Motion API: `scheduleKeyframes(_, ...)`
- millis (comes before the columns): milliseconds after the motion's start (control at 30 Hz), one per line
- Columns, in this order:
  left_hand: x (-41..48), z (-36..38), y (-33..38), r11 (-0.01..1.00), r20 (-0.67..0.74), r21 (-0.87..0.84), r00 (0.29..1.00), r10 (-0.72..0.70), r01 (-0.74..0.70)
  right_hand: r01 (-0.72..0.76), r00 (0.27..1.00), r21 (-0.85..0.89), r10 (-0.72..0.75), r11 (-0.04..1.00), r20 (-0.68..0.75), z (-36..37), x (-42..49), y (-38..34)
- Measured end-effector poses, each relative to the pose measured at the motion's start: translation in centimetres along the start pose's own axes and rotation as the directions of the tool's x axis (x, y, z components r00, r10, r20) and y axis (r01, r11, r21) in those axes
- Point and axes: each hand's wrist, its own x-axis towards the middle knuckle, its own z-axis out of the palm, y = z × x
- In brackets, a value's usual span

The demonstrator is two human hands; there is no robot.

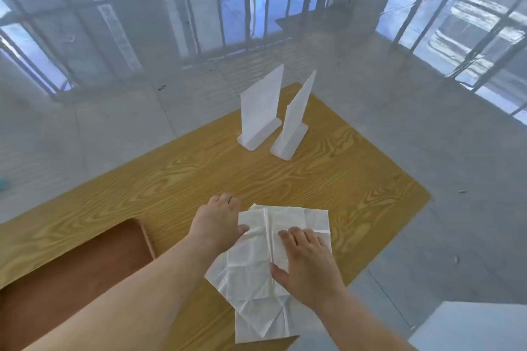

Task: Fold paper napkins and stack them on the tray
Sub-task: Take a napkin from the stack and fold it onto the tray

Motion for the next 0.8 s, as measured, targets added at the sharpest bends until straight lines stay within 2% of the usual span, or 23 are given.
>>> scheduleKeyframes(233, 1.6, 1.9, -0.3, 0.988, 0.073, -0.072, 0.989, -0.131, 0.137, 0.006, 0.999, 0.056, -0.008, 0.998, 0.033, 2.1, 0.1, 0.7)
scheduleKeyframes(433, 2.3, 2.2, -0.7, 0.979, 0.072, -0.106, 0.984, -0.165, 0.172, 0.013, 0.999, 0.068, -0.015, 0.998, 0.028, 2.5, 0.1, 0.8)
scheduleKeyframes(600, 2.1, 2.7, -1.0, 0.976, 0.055, -0.170, 0.990, -0.130, 0.138, 0.007, 0.998, 0.054, -0.010, 0.998, 0.062, 2.5, 0.2, 0.8)
scheduleKeyframes(733, 2.2, 3.2, -1.4, 0.940, 0.023, -0.274, 0.978, -0.205, 0.203, 0.008, 0.998, 0.047, -0.011, 0.999, 0.061, 2.7, 0.1, 0.8)
scheduleKeyframes(800, 2.5, 3.1, -1.6, 0.940, 0.043, -0.265, 0.976, -0.213, 0.217, 0.013, 0.999, 0.044, -0.015, 0.999, 0.051, 2.8, 0.1, 0.9)
